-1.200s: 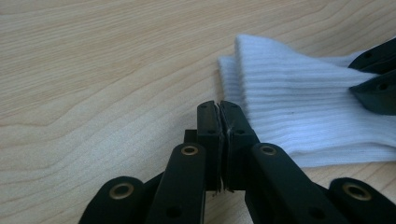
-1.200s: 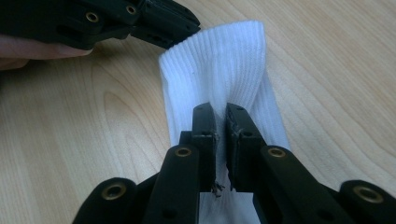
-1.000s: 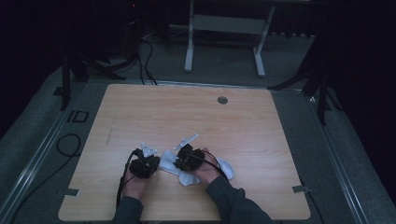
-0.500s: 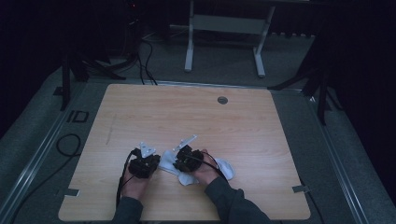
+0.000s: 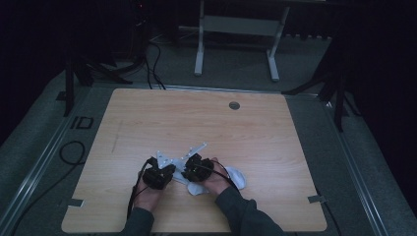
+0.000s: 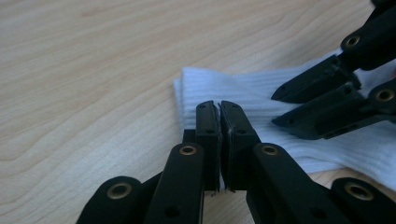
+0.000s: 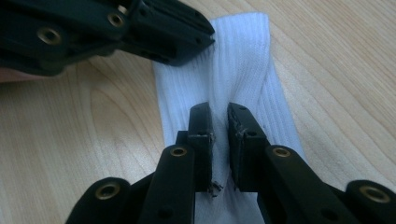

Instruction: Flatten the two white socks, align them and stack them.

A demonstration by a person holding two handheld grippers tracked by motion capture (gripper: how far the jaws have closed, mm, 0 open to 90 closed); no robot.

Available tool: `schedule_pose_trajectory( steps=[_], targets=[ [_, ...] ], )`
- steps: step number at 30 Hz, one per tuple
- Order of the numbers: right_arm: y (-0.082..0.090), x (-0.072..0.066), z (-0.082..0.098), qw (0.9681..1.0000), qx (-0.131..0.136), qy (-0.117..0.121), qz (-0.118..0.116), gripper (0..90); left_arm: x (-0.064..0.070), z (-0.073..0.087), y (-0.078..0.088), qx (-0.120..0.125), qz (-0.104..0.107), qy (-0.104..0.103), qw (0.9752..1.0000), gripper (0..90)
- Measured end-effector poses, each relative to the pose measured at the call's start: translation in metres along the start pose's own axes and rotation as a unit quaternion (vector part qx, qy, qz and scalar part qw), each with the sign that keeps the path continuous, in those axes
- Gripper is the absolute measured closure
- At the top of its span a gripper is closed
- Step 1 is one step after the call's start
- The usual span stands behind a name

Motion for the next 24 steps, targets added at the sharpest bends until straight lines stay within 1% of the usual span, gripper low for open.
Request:
schedule_pose_trajectory(
  steps=[3,9,11,12,13,14,15,17,18,23,24],
  targets=[
    [0.000,0.000,0.000,1.0000,0.001,0.002,0.001,80.0,0.000,0.000,-0.002,-0.002,0.002,0.004,1.0000,86.5],
    [0.000,0.000,0.000,1.0000,0.001,0.001,0.000,78.9,0.000,0.001,-0.003,-0.008,0.001,0.001,1.0000,87.6],
    [0.000,-0.001,0.000,1.0000,0.003,0.003,0.000,77.3,0.001,0.001,-0.003,-0.009,-0.002,-0.001,1.0000,87.9],
    [0.000,-0.002,0.000,0.9999,0.007,0.008,-0.002,75.8,0.001,0.001,-0.003,-0.009,-0.004,-0.002,1.0000,87.9],
    [0.001,-0.002,0.001,0.9999,0.012,0.010,-0.004,71.9,0.002,0.001,-0.003,-0.009,-0.006,-0.005,0.9999,88.0],
    [0.001,-0.002,0.001,0.9999,0.012,0.010,-0.004,71.9,0.002,0.001,-0.003,-0.009,-0.006,-0.005,0.9999,88.0],
    [0.003,-0.003,0.001,0.9998,0.014,0.012,-0.005,69.6,0.002,0.001,-0.003,-0.010,-0.006,-0.006,0.9999,88.1],
    [0.006,-0.004,0.001,0.9998,0.016,0.014,-0.004,68.3,0.002,0.001,-0.003,-0.010,-0.006,-0.006,0.9999,88.1],
    [0.008,-0.005,0.001,0.9996,0.018,0.019,-0.004,67.4,0.002,0.001,-0.004,-0.009,-0.006,-0.005,0.9999,88.1],
    [0.022,-0.006,0.003,0.9992,0.029,0.028,0.001,65.6,0.002,0.001,-0.003,-0.009,-0.007,-0.006,0.9999,88.1],
    [0.026,-0.005,0.003,0.9992,0.032,0.025,0.002,65.0,0.002,0.001,-0.003,-0.009,-0.007,-0.006,0.9999,88.1]
  ],
)
Point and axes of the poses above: each handheld gripper's, and its own axes: y roughly backward along the jaws, z roughly out of its underside, x roughly to its right, the point moved 4 cm from there along -y, roughly forward along the jaws, and after that the axes turned 10 degrees about z, right-handed, at the moved point
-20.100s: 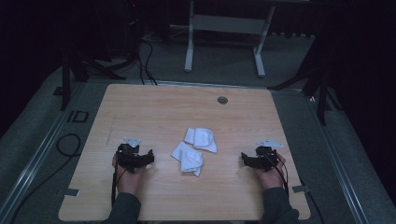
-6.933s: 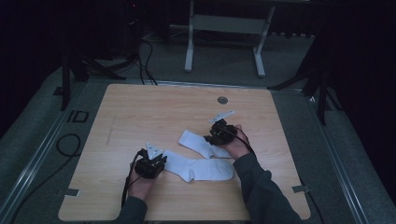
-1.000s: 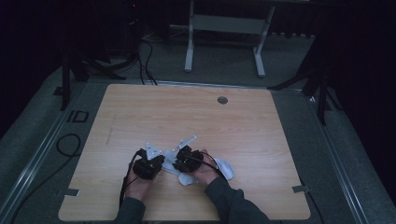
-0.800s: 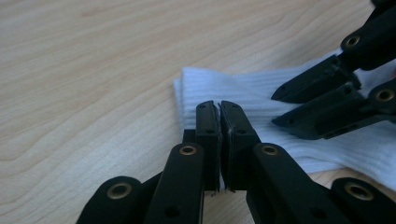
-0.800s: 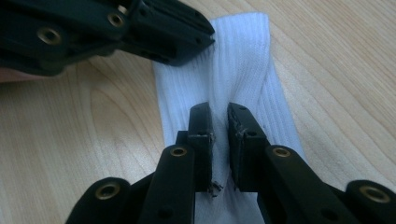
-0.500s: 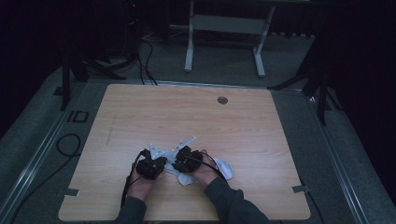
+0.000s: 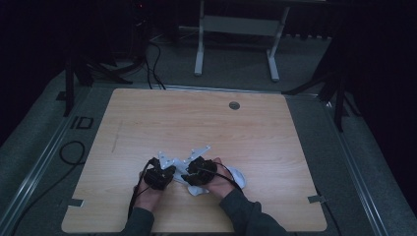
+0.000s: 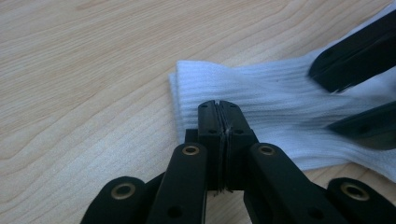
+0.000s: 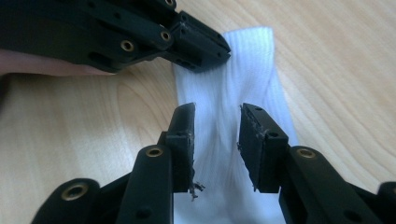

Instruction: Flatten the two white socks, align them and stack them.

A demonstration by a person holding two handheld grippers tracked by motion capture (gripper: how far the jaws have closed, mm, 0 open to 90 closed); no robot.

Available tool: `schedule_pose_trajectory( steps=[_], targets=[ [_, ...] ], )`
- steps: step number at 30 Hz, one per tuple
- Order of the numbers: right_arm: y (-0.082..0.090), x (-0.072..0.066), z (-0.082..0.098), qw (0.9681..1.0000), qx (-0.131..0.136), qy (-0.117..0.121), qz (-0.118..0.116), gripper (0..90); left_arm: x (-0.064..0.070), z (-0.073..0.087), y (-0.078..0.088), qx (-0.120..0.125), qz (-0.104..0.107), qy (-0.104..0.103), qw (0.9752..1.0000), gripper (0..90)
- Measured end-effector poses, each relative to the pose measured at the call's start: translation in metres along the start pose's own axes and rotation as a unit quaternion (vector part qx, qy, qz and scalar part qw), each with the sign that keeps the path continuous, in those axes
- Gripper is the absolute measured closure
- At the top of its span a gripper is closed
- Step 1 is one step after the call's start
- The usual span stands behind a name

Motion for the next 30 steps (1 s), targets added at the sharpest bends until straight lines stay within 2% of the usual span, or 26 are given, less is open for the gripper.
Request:
schedule_pose_trajectory(
  steps=[5,11,17,19,26,30],
  targets=[
    [0.017,0.006,0.003,0.9998,0.016,-0.007,0.004,64.0,0.000,0.000,0.000,0.001,0.000,0.000,1.0000,88.1],
    [0.036,0.020,0.009,0.9987,0.039,-0.026,0.021,64.1,0.000,0.000,0.000,0.001,0.001,0.003,1.0000,88.0],
    [0.049,0.032,0.016,0.9974,0.048,-0.038,0.039,64.0,-0.001,0.000,0.000,0.002,0.002,0.003,1.0000,88.0],
    [0.054,0.039,0.021,0.9966,0.051,-0.044,0.049,64.1,-0.001,0.000,0.000,0.001,0.002,0.003,1.0000,88.1],
    [0.075,0.069,0.038,0.9905,0.069,-0.097,0.069,64.2,-0.001,0.001,0.000,0.001,0.003,0.005,1.0000,88.0],
    [0.081,0.078,0.050,0.9875,0.071,-0.118,0.077,63.9,-0.001,0.000,0.000,0.003,0.004,0.008,1.0000,88.0]
  ],
)
Point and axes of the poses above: each handheld gripper's, and its own axes: y roughly backward along the jaws, z roughly out of its underside, x roughly to its right, the point moved 4 cm from there along -y, roughly forward along the jaws, and after that the axes turned 10 degrees about z, right-handed, at the moved point
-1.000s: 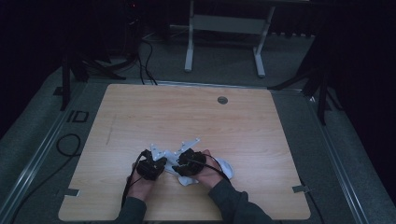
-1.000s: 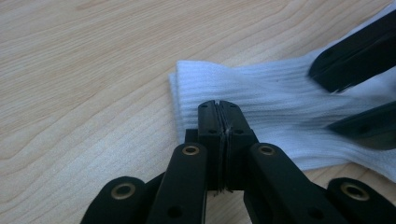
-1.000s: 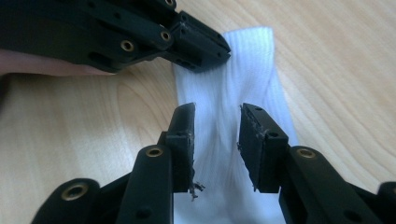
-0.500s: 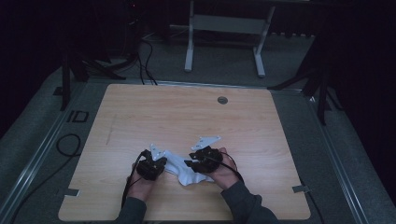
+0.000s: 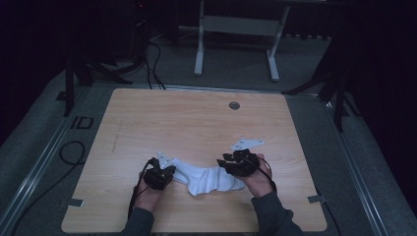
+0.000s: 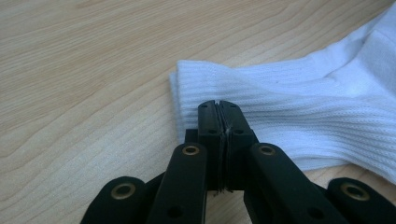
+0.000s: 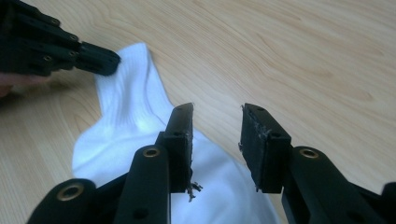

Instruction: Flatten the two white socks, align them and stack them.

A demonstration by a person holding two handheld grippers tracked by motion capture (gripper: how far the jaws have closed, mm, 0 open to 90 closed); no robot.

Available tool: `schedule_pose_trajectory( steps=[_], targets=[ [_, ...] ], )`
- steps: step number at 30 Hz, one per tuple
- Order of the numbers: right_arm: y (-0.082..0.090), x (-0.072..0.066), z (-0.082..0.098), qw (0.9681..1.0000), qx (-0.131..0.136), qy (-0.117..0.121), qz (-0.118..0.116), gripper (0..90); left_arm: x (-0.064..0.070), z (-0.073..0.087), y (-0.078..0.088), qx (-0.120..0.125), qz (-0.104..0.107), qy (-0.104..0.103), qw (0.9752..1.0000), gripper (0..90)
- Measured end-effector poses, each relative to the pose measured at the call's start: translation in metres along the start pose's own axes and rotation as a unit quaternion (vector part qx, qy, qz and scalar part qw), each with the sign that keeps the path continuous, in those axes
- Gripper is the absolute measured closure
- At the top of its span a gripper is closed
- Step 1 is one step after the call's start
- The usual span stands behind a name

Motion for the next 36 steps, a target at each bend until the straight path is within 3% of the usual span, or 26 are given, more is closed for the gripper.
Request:
schedule_pose_trajectory(
  steps=[4,13,15,16,17,18,20,27,36],
  targets=[
    [0.000,0.006,0.017,0.9997,-0.019,-0.004,0.015,63.2,0.000,0.000,0.000,-0.001,-0.001,-0.002,1.0000,88.0],
    [-0.013,0.009,0.050,0.9974,-0.065,-0.024,0.018,61.3,0.000,0.000,0.000,-0.001,-0.002,-0.003,1.0000,87.9],
    [-0.019,0.010,0.055,0.9962,-0.079,-0.030,0.020,65.2,0.000,0.000,0.000,-0.002,-0.001,-0.003,1.0000,87.9],
    [-0.021,0.010,0.056,0.9958,-0.085,-0.029,0.022,73.0,0.000,0.001,0.000,-0.002,-0.001,-0.004,1.0000,87.8],
    [-0.021,0.010,0.056,0.9958,-0.085,-0.029,0.022,73.0,0.000,0.001,0.000,-0.002,-0.001,-0.004,1.0000,87.9],
    [-0.020,0.009,0.057,0.9958,-0.084,-0.023,0.025,84.2,0.000,0.001,0.001,-0.002,-0.001,-0.003,1.0000,87.9],
    [-0.018,0.009,0.056,0.9962,-0.080,-0.017,0.031,87.8,0.000,0.001,0.001,-0.002,-0.001,-0.003,1.0000,87.8],
    [-0.007,0.016,0.054,0.9965,-0.069,-0.021,0.041,88.0,0.000,0.001,0.001,-0.002,0.000,-0.002,1.0000,87.9],
    [0.001,0.041,0.065,0.9945,-0.070,-0.051,0.059,88.0,0.000,0.001,0.001,-0.002,0.005,0.000,1.0000,87.9]
  ],
)
Point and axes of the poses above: each handheld gripper's, and its own axes: y roughly backward along the jaws, z roughly out of its underside, x roughly to its right, the point moved 4 cm from there along -y, roughly forward along the jaws, and after that the axes turned 10 degrees about z, right-handed, at the moved point
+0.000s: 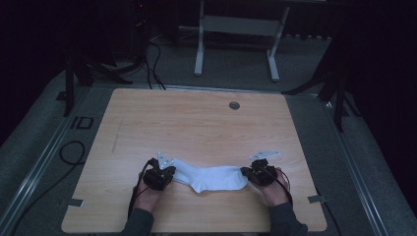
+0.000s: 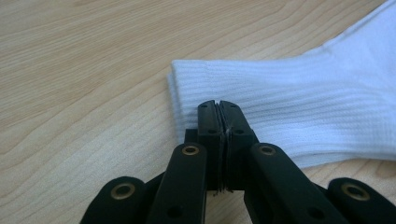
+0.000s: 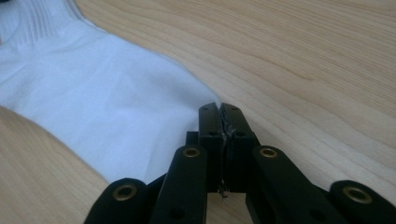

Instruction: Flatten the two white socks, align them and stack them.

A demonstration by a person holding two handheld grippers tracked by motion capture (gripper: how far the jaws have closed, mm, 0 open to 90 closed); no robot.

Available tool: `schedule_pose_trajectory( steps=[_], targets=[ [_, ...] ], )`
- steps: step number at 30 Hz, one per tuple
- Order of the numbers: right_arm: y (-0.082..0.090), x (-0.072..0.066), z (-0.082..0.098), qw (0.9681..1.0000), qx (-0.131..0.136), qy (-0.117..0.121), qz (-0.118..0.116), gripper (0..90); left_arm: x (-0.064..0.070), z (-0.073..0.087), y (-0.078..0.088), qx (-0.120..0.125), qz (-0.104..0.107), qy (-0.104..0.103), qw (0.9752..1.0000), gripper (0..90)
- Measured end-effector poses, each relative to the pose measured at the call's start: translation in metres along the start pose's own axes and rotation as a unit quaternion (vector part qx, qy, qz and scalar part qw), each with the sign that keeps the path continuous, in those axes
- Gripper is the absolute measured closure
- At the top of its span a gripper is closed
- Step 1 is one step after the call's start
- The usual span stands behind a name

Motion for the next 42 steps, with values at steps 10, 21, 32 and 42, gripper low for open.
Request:
schedule_pose_trajectory(
  steps=[10,21,32,42],
  targets=[
    [0.000,0.006,-0.001,0.9999,0.005,-0.010,0.008,88.0,0.000,0.000,0.000,0.000,0.003,0.002,1.0000,87.8],
    [-0.003,0.005,-0.002,0.9998,0.017,-0.010,0.001,77.9,0.001,0.000,0.000,-0.001,0.001,0.001,1.0000,87.5],
    [0.001,0.001,-0.006,0.9991,0.037,-0.004,-0.023,54.8,0.002,0.000,0.001,0.003,0.000,-0.003,1.0000,86.5],
    [0.007,0.008,-0.008,0.9976,0.057,-0.027,-0.031,52.7,0.001,-0.002,0.004,0.013,0.010,0.004,0.9998,86.2]
  ],
)
Point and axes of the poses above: each handheld gripper's, and its own axes: y roughly backward along the jaws, z roughly out of its underside, x roughly to its right, the point moved 4 cm from there along -y, roughly forward along the jaws, and after that the axes turned 10 degrees about z, right-handed, at the moved point
